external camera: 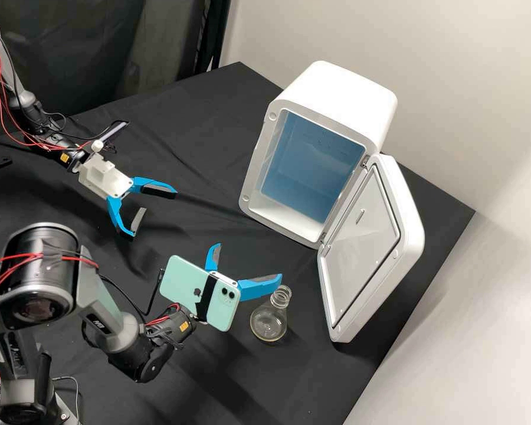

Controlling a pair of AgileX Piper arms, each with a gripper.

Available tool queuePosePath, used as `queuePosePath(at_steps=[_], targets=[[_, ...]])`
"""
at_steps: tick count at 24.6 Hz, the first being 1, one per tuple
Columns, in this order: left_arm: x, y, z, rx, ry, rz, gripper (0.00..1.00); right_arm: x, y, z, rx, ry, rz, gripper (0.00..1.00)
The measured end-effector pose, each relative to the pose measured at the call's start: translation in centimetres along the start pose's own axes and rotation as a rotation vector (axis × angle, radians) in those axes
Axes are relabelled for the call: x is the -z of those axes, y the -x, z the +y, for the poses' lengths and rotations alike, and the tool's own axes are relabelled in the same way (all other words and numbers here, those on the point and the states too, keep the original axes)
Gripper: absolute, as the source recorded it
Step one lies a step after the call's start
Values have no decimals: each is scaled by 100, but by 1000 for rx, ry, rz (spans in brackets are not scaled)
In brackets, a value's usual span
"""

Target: Place the flask in the incubator

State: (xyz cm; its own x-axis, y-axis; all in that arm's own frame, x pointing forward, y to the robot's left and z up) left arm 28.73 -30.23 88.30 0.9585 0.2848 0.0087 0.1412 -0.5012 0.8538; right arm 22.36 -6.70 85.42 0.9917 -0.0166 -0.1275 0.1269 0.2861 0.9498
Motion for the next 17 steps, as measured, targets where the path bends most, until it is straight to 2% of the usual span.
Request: queuePosePath(at_steps=[2,7,9,10,12,13,14,15,17], targets=[[1,-4,5,-1,-1,0,100,-36,3,-28,13,-9,-7,100],[9,-12,4,10,-3,6,100,-106,30,12,-5,-15,-35,100],[13,-24,16,9,-5,7,100,-126,31,34,-17,-34,-44,100],[12,-22,14,9,-5,7,100,-139,31,49,-26,-57,-51,100],[5,-24,13,10,-5,5,100,-200,37,111,-76,-171,-89,100],[5,-24,13,10,-5,5,100,-220,33,140,-99,-200,-102,100],[5,-24,13,10,-5,5,100,-260,30,161,-127,-267,-123,100],[5,-24,13,10,-5,5,100,-282,26,178,-145,-302,-133,100],[2,-25,13,10,-5,4,100,-345,15,204,-190,-425,-158,100]])
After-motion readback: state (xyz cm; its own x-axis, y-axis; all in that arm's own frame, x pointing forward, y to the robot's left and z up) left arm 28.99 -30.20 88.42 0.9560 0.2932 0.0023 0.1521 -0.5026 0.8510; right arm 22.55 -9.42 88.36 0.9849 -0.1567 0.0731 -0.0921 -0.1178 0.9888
